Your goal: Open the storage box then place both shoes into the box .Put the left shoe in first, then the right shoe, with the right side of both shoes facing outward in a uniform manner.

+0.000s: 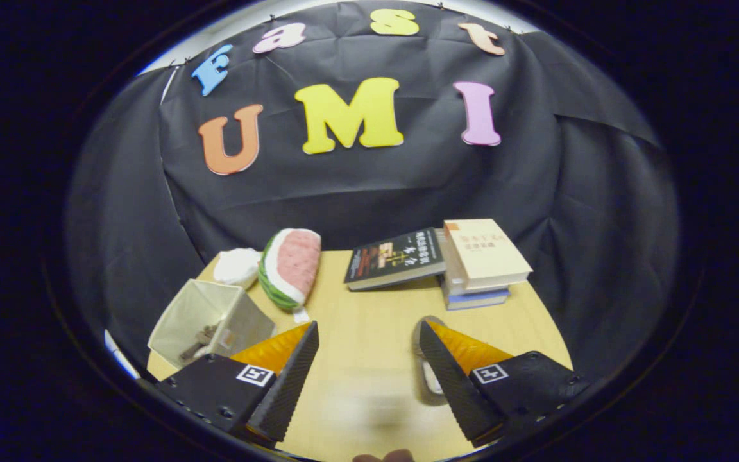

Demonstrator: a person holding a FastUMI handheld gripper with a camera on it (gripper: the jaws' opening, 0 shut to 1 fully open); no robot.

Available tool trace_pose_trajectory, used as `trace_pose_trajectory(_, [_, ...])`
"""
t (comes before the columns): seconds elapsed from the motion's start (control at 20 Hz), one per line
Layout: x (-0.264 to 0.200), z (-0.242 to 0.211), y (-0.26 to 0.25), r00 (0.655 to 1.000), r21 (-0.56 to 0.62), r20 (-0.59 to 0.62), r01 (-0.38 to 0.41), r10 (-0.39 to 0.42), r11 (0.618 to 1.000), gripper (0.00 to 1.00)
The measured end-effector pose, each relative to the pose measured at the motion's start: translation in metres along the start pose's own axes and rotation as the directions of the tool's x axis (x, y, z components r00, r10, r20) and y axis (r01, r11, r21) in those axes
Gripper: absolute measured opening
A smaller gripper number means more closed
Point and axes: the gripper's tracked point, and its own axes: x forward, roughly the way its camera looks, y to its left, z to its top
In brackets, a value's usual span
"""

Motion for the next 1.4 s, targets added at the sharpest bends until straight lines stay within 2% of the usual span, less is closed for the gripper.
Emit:
trace_pose_trajectory(0.15, [0.030,-0.033,-0.058,0.996,0.007,-0.080,0.030,-0.030,1.000,0.96])
trace_pose_trajectory(0.35, [0.077,-0.080,-0.102,0.976,0.000,-0.211,0.049,-0.048,0.999,0.96])
trace_pose_trajectory(0.45, [0.094,-0.098,-0.108,0.967,-0.026,-0.253,0.037,-0.042,0.999,0.96])
trace_pose_trajectory(0.7, [0.131,-0.128,-0.119,0.940,0.004,-0.341,0.026,-0.023,1.000,0.96])
trace_pose_trajectory(0.8, [0.142,-0.135,-0.122,0.932,0.003,-0.362,0.027,-0.024,1.000,0.92])
trace_pose_trajectory(1.0, [0.154,-0.145,-0.119,0.919,0.020,-0.393,0.022,-0.012,1.000,0.53])
trace_pose_trajectory(1.15, [0.157,-0.146,-0.124,0.915,0.069,-0.404,0.047,-0.015,0.997,0.08])
trace_pose_trajectory(1.2, [0.156,-0.145,-0.126,0.914,0.092,-0.405,0.054,-0.012,0.994,0.08])
trace_pose_trajectory(1.25, [0.157,-0.145,-0.127,0.912,0.115,-0.410,0.056,-0.004,0.992,0.00])
trace_pose_trajectory(1.4, [0.152,-0.143,-0.125,0.909,0.152,-0.417,0.066,0.003,0.986,0.00])
